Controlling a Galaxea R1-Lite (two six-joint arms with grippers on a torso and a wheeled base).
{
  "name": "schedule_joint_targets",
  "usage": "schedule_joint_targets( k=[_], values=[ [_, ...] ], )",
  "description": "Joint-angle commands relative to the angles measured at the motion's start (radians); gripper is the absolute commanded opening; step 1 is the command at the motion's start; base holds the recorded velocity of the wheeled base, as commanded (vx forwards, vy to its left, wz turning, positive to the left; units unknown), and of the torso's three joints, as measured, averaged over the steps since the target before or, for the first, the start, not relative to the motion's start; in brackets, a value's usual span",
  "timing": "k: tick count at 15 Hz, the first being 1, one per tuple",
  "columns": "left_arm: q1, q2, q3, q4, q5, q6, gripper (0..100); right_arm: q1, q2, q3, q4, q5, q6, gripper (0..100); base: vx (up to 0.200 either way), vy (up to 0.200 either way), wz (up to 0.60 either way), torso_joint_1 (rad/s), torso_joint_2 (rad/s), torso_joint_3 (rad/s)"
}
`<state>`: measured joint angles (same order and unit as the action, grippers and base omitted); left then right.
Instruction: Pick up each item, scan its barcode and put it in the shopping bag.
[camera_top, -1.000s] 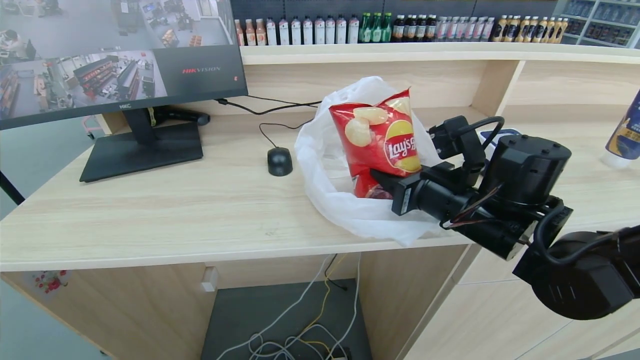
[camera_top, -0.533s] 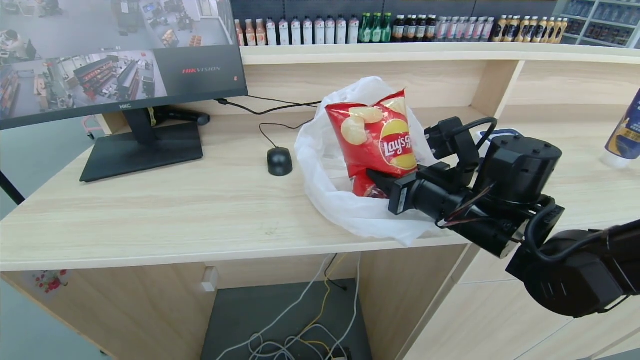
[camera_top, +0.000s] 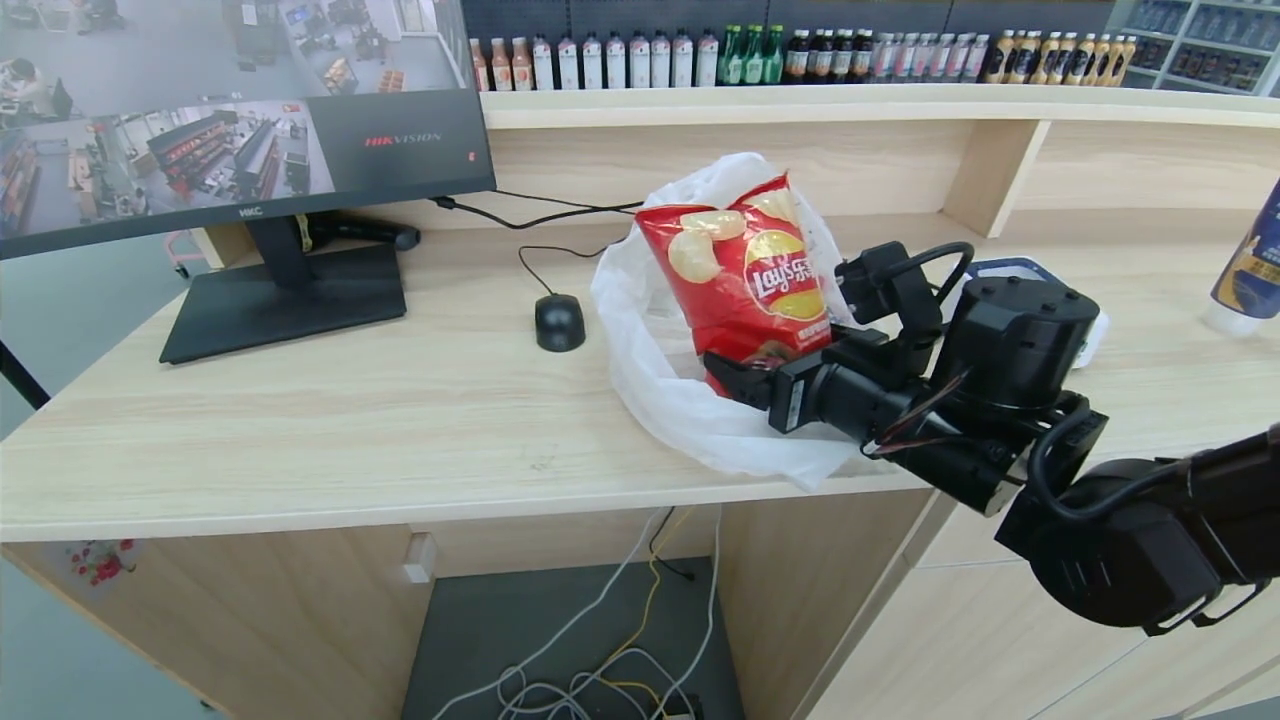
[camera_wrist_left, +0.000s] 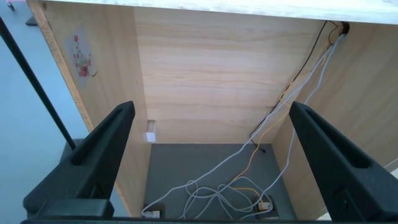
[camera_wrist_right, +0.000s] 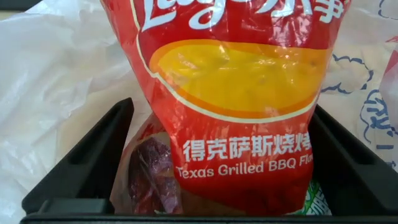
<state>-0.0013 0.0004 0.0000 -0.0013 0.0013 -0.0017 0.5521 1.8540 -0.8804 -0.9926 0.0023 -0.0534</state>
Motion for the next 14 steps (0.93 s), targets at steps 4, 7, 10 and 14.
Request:
schedule_joint_targets(
  k=[4, 7, 10, 14],
  values=[
    [0.000, 0.000, 0.000, 0.000, 0.000, 0.000, 100, 0.002, -0.052, 0.021, -0.003, -0.001, -0.002, 100, 0.000, 0.000, 0.00, 0.000, 0.00, 0.000],
    [0.000, 0.000, 0.000, 0.000, 0.002, 0.000, 100, 0.002, -0.111, 0.054, -0.003, 0.001, 0.000, 100, 0.000, 0.000, 0.00, 0.000, 0.00, 0.000],
    [0.001, 0.000, 0.000, 0.000, 0.000, -0.001, 100, 0.002, -0.188, 0.097, -0.005, 0.001, 0.000, 100, 0.000, 0.000, 0.00, 0.000, 0.00, 0.000],
    [0.000, 0.000, 0.000, 0.000, 0.000, -0.001, 100, 0.002, -0.325, 0.187, -0.008, 0.004, 0.010, 100, 0.000, 0.000, 0.00, 0.000, 0.00, 0.000]
  ],
)
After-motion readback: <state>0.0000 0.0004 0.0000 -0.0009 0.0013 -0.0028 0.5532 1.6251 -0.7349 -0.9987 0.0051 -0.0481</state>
